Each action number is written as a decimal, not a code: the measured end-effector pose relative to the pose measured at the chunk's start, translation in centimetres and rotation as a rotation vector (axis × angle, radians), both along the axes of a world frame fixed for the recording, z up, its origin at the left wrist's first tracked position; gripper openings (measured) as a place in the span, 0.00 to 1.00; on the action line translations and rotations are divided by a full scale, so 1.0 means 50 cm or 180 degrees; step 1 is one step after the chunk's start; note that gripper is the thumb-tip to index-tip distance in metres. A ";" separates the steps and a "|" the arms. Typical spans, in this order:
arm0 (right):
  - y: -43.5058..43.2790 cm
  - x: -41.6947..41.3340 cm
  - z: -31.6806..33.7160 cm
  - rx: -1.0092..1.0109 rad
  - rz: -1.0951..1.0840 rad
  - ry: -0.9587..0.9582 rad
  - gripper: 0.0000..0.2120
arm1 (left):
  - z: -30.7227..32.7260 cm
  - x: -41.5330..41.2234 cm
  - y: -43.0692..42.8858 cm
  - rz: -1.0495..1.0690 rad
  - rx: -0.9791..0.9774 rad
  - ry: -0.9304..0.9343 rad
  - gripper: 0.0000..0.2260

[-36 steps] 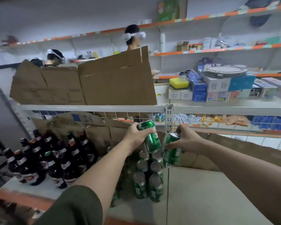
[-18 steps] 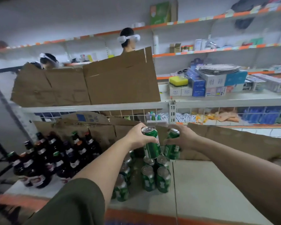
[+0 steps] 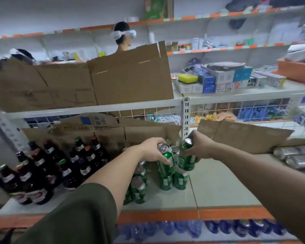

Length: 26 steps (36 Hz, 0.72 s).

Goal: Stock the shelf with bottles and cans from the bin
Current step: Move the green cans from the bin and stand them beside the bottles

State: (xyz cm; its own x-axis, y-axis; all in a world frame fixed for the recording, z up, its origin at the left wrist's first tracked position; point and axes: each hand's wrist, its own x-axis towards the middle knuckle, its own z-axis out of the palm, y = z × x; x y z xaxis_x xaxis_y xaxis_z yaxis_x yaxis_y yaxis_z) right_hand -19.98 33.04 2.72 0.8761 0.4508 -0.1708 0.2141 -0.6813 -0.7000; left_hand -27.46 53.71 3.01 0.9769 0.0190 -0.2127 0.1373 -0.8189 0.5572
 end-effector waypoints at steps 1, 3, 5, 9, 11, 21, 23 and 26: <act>0.002 0.000 0.002 -0.0044 0.0063 0.0013 0.32 | 0.001 0.000 -0.001 -0.0066 0.0071 0.0031 0.35; 0.001 0.003 0.004 -0.0157 0.0226 -0.0001 0.32 | 0.002 0.000 -0.002 -0.0189 0.0251 0.0111 0.37; -0.002 0.008 0.002 -0.0231 0.0357 -0.0021 0.30 | 0.000 -0.001 -0.005 -0.0254 0.0411 0.0197 0.38; -0.009 0.023 -0.016 -0.0594 0.0598 -0.0184 0.28 | -0.020 0.004 -0.005 -0.0130 0.0372 0.0397 0.34; -0.013 0.029 -0.027 -0.0798 0.0723 -0.0206 0.28 | -0.026 0.005 -0.007 -0.0091 0.0314 0.0459 0.33; -0.026 0.026 -0.091 -0.1421 0.1367 -0.0332 0.37 | -0.069 0.007 -0.023 -0.0331 0.0263 0.0985 0.32; -0.026 0.027 -0.105 -0.1444 0.1384 -0.0325 0.36 | -0.082 0.004 -0.022 -0.0313 0.0272 0.0956 0.32; -0.025 0.027 -0.124 -0.1435 0.1418 -0.0306 0.36 | -0.099 -0.003 -0.023 -0.0336 0.0362 0.0866 0.32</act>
State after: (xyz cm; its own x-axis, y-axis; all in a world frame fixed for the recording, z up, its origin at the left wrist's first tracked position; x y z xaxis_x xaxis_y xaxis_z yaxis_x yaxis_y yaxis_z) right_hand -18.64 31.79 -3.48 0.6421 0.6776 -0.3587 0.5922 -0.7355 -0.3292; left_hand -27.62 52.56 -1.95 0.8823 -0.0409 -0.4689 0.1797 -0.8916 0.4157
